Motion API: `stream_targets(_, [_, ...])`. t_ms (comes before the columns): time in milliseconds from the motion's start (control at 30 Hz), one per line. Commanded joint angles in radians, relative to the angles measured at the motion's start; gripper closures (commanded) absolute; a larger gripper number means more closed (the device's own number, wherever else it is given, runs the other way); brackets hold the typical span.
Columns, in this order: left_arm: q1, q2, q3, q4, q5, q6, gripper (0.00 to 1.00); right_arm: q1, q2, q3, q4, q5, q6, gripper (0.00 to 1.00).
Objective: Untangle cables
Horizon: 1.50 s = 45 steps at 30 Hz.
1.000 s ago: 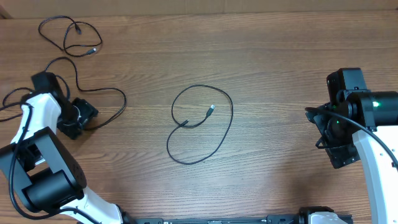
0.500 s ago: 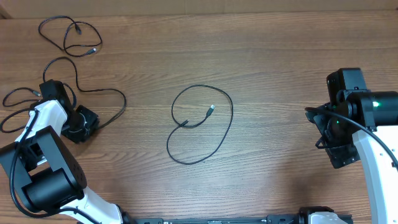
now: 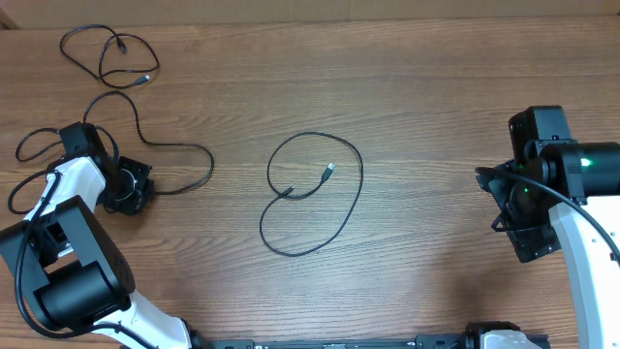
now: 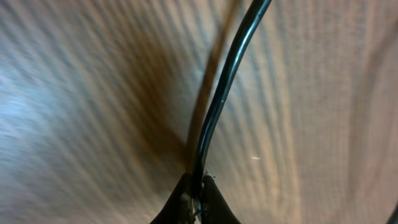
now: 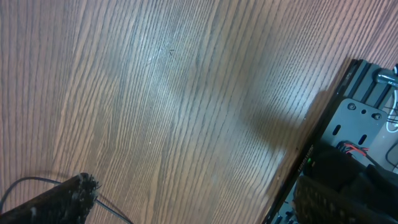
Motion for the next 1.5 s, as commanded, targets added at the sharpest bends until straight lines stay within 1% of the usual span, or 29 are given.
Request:
stream_targets(0, [-0.001, 0.014, -0.009, 0.017, 0.116, -0.154, 0.96, -0.004, -0.016, 0.024, 0.000, 0.002, 0.006, 0.00])
stream_targets(100, [-0.001, 0.014, -0.009, 0.024, 0.116, -0.243, 0.96, -0.004, -0.016, 0.024, 0.000, 0.002, 0.006, 0.00])
stream_targets(200, [-0.001, 0.014, -0.009, 0.037, 0.116, -0.287, 0.96, -0.004, -0.016, 0.024, 0.000, 0.002, 0.006, 0.00])
stream_targets(367, [-0.001, 0.014, -0.008, 0.107, 0.126, -0.290, 0.96, -0.003, -0.016, 0.024, 0.000, 0.002, 0.006, 0.00])
stream_targets(433, [0.000, 0.014, -0.006, 0.117, 0.151, -0.272, 0.96, -0.003, -0.016, 0.024, 0.000, 0.002, 0.006, 0.00])
stream_targets(467, [0.002, 0.014, -0.004, 0.122, 0.171, -0.260, 0.94, -0.003, -0.016, 0.024, 0.000, 0.002, 0.006, 0.00])
stream_targets(500, [0.002, 0.014, 0.000, 0.135, 0.198, -0.251, 0.84, -0.003, -0.016, 0.024, 0.000, 0.002, 0.006, 0.00])
stream_targets(533, [0.002, 0.014, 0.003, 0.148, 0.223, -0.234, 0.63, -0.003, -0.016, 0.024, 0.000, 0.002, 0.006, 0.00])
stream_targets(567, [0.002, 0.014, 0.018, 0.164, 0.266, -0.194, 0.29, -0.004, -0.016, 0.024, 0.000, 0.002, 0.006, 0.00])
stream_targets(600, [0.002, 0.014, 0.025, 0.165, 0.275, -0.175, 0.19, -0.003, -0.016, 0.024, 0.000, 0.002, 0.006, 0.00])
stream_targets(633, [0.002, 0.012, 0.035, 0.160, 0.282, -0.152, 0.05, -0.004, -0.016, 0.024, 0.000, 0.002, 0.006, 0.00])
stream_targets(667, [0.002, 0.010, 0.046, 0.151, 0.282, -0.126, 0.01, -0.004, -0.016, 0.024, 0.000, 0.002, 0.006, 0.00])
stream_targets(833, [0.000, -0.007, 0.120, 0.048, 0.271, -0.005, 0.01, -0.003, -0.016, 0.024, 0.000, 0.002, 0.006, 0.00])
stream_targets(967, [0.000, -0.052, 0.178, -0.035, 0.262, 0.086, 0.00, -0.003, -0.016, 0.024, 0.000, 0.002, 0.006, 0.00])
stream_targets(1067, [-0.008, -0.117, 0.198, -0.053, 0.252, 0.132, 0.01, -0.003, -0.016, 0.024, 0.000, 0.002, 0.006, 0.00])
stream_targets(1133, [-0.021, -0.172, 0.198, -0.055, 0.246, 0.140, 0.01, -0.004, -0.016, 0.024, 0.000, 0.002, 0.006, 0.00])
stream_targets(1200, [-0.038, -0.222, 0.198, -0.064, 0.255, 0.185, 0.01, -0.003, -0.016, 0.024, 0.000, 0.002, 0.006, 0.00])
stream_targets(1300, [-0.090, -0.285, 0.198, -0.106, 0.288, 0.306, 0.01, -0.003, -0.016, 0.024, 0.000, 0.002, 0.006, 0.00])
stream_targets(1367, [-0.148, -0.303, 0.198, -0.138, 0.307, 0.384, 0.01, -0.004, -0.016, 0.024, 0.000, 0.002, 0.006, 0.00])
stream_targets(1433, [-0.212, -0.299, 0.197, -0.177, 0.299, 0.424, 0.01, -0.003, -0.016, 0.024, 0.000, 0.002, 0.006, 0.00])
stream_targets(1467, [-0.258, -0.290, 0.194, -0.202, 0.272, 0.425, 0.00, -0.003, -0.016, 0.024, 0.000, 0.002, 0.006, 0.00])
